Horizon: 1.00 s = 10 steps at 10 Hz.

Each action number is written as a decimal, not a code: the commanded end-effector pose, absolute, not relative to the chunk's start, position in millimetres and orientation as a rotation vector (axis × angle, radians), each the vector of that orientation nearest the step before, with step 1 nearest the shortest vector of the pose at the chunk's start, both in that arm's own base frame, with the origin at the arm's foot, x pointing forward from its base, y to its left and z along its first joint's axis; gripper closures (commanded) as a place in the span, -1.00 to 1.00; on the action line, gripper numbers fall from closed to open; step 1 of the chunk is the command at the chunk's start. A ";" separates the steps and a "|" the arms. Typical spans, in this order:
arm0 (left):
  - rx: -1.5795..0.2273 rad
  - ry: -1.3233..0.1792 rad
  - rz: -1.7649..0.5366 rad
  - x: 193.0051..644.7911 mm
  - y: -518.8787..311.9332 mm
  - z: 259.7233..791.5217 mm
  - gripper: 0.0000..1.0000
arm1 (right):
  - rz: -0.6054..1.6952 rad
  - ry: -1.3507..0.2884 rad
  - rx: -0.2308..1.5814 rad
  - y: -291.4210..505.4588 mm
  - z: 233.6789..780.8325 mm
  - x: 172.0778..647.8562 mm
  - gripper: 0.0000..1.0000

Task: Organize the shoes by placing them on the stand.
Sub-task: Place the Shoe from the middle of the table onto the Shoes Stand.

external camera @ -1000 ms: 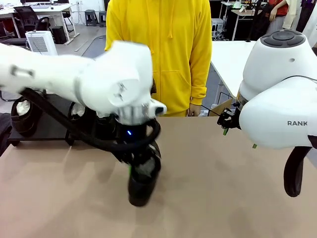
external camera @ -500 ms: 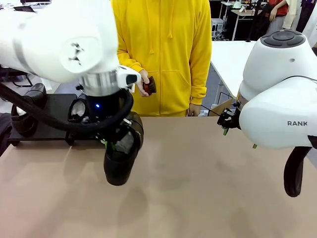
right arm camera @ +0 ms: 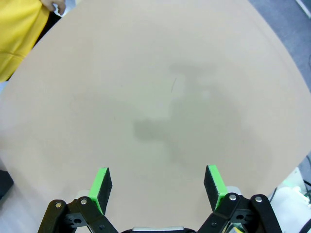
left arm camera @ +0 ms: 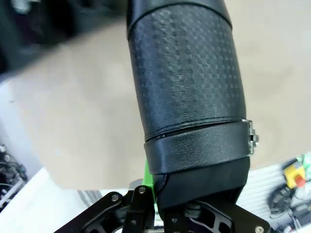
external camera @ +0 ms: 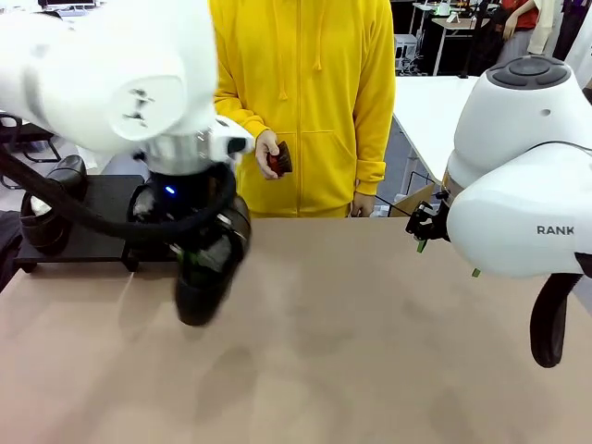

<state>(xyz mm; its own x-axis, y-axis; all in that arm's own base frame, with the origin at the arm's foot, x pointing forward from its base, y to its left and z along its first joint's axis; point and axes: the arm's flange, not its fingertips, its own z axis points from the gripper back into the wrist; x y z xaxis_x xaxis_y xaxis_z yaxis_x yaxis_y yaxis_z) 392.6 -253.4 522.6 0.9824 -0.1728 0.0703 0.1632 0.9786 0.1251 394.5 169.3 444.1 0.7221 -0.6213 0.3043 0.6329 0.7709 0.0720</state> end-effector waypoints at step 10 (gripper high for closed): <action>0.211 -0.400 -0.021 484.6 -43.3 569.7 1.00 | -0.679 -0.333 -0.042 167.5 445.7 395.4 -1.00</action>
<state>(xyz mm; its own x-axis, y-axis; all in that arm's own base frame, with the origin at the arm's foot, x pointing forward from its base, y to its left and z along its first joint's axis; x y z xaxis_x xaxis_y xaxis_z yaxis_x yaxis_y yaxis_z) 479.7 -51.2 578.0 0.9288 -0.0933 0.3586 0.0233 0.9806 0.1947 394.5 169.2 444.1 0.7220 -0.6213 0.3045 0.6330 0.7708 0.0719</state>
